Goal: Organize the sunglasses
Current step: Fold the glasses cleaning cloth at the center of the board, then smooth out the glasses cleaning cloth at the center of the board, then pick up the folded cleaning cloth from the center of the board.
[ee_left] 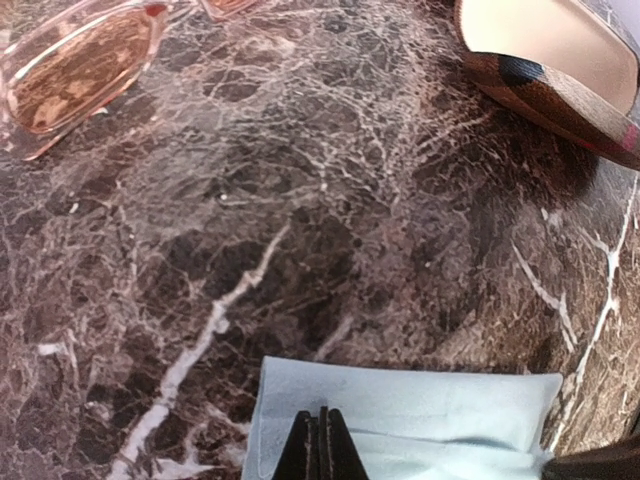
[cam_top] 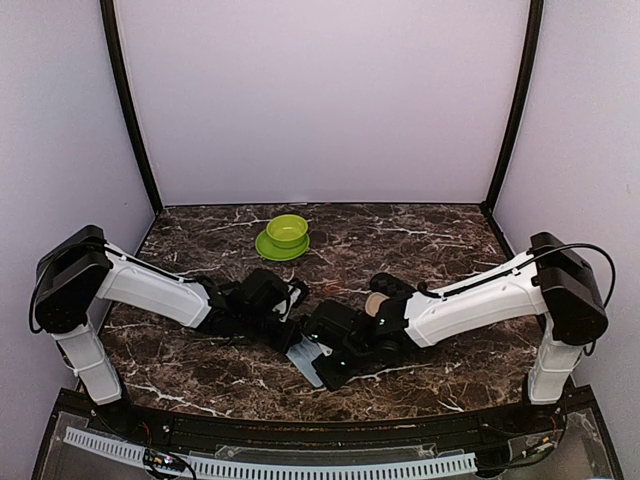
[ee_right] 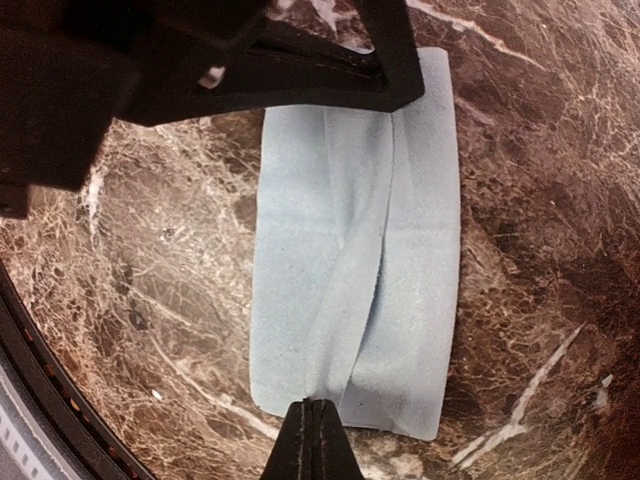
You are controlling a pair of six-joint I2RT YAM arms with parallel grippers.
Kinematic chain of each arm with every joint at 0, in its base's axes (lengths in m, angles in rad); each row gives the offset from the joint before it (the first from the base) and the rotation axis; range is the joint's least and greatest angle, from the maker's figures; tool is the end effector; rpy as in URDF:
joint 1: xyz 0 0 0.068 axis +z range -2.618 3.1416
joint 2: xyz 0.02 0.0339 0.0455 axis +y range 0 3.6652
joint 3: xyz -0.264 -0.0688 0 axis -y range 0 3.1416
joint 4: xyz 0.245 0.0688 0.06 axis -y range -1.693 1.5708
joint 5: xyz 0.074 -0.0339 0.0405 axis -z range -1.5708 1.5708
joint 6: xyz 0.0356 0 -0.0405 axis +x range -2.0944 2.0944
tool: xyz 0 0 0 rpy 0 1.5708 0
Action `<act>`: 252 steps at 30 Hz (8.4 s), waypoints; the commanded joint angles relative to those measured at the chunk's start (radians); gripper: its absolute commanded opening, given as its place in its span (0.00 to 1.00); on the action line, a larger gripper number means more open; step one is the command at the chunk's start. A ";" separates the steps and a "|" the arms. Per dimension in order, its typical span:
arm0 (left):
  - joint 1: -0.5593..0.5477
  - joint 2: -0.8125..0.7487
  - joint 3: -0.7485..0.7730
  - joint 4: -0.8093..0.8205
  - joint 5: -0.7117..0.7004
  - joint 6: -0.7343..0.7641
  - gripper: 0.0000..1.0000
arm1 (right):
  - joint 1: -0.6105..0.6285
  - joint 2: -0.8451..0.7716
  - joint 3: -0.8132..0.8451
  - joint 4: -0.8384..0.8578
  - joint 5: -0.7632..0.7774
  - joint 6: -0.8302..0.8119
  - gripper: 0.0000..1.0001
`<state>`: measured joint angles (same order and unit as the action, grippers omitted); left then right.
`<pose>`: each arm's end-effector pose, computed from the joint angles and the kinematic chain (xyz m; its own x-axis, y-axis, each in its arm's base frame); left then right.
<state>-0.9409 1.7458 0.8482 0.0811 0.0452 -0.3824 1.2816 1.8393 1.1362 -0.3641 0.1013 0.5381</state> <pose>0.1994 -0.2762 0.1395 -0.7063 0.3361 -0.6230 0.6057 0.7425 -0.2861 0.1085 0.3522 0.1596 -0.6961 -0.5515 -0.4598 -0.6788 0.7140 0.1713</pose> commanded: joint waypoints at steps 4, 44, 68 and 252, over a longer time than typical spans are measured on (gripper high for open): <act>-0.003 -0.038 -0.007 0.013 -0.016 -0.008 0.00 | 0.019 0.014 0.047 0.025 -0.010 0.008 0.00; -0.018 -0.243 -0.162 -0.058 -0.072 -0.065 0.21 | 0.048 -0.078 -0.080 0.176 -0.061 0.047 0.17; -0.018 -0.085 -0.019 -0.119 -0.133 -0.023 0.25 | 0.002 -0.030 -0.130 0.259 -0.057 0.095 0.22; 0.229 0.174 0.167 -0.195 0.544 0.351 0.29 | -0.251 -0.093 -0.174 0.057 -0.216 -0.112 0.00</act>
<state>-0.7151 1.9034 1.0260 -0.0399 0.5747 -0.0517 1.0382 1.7359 0.9398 -0.2993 -0.1070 0.4442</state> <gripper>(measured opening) 0.305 0.005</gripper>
